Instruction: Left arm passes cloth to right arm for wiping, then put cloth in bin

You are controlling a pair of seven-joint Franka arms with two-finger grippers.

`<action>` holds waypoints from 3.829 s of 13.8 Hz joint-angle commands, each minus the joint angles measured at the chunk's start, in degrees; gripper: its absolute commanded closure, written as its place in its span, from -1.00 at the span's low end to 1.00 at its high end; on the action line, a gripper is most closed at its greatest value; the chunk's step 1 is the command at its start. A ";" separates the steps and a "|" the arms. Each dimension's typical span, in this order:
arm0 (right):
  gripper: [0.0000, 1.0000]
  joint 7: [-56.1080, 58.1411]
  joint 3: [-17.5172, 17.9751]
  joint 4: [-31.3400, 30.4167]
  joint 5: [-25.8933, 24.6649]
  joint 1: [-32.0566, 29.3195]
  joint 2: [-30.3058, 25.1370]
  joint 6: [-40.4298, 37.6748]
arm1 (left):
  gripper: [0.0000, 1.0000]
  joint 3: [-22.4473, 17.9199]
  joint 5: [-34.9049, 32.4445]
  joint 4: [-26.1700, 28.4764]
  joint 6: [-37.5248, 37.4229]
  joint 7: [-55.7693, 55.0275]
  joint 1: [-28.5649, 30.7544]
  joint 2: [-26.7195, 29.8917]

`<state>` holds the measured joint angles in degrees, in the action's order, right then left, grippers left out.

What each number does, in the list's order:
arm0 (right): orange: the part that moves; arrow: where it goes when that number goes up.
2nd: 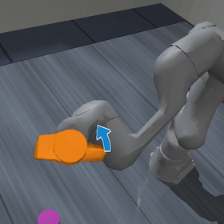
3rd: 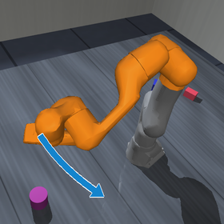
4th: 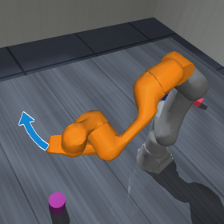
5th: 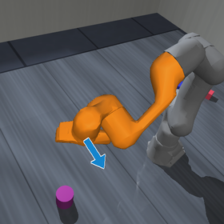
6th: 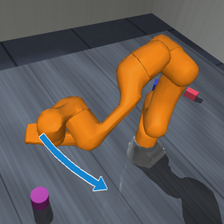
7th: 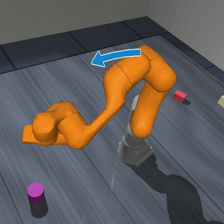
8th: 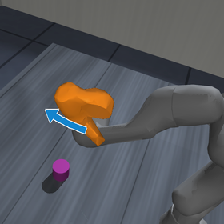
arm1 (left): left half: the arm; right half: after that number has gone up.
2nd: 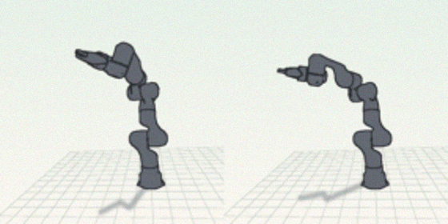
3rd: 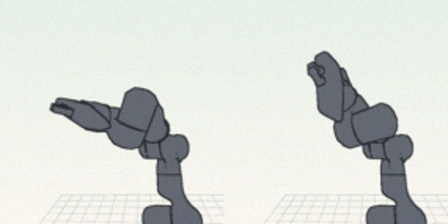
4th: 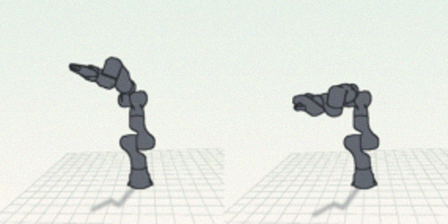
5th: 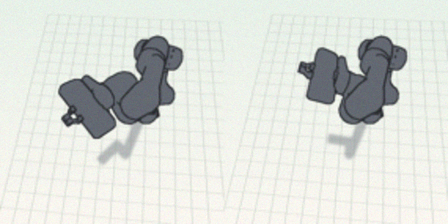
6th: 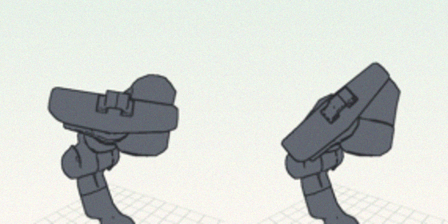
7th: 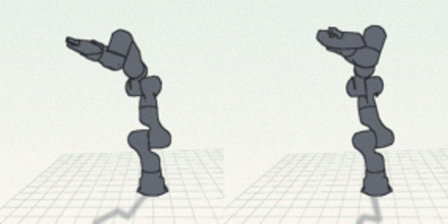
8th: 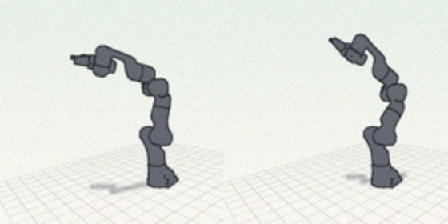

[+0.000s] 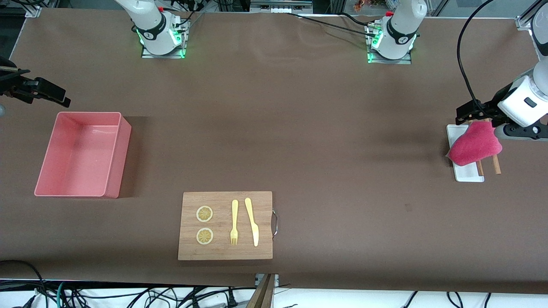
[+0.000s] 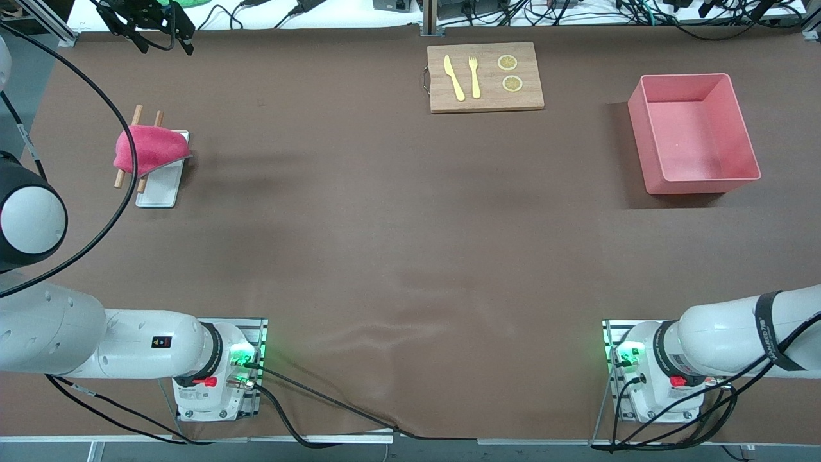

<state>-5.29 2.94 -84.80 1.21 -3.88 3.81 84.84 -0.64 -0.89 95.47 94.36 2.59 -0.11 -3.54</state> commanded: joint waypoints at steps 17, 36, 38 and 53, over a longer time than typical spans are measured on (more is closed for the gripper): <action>-1.00 -0.68 0.31 0.51 -0.25 -0.25 0.14 0.06 | -1.00 0.03 -1.31 -2.04 -1.64 -0.65 -0.24 -0.85; -1.00 -0.60 0.31 0.51 -0.16 -0.34 0.23 -0.02 | -1.00 -0.32 -1.48 -1.77 -8.06 -1.09 0.20 -7.16; -1.00 -0.60 0.22 0.51 -0.16 -0.34 0.14 -0.02 | -1.00 -0.32 -4.46 -1.78 -7.18 -1.71 0.72 -10.24; -1.00 -0.69 0.22 0.42 -0.16 -0.43 0.23 -0.02 | -1.00 -0.23 -30.99 -0.81 6.02 -51.57 0.39 -30.63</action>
<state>-5.39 2.89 -84.79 1.17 -3.89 3.87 84.85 -0.84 -27.58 95.66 101.25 -38.80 2.00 -31.95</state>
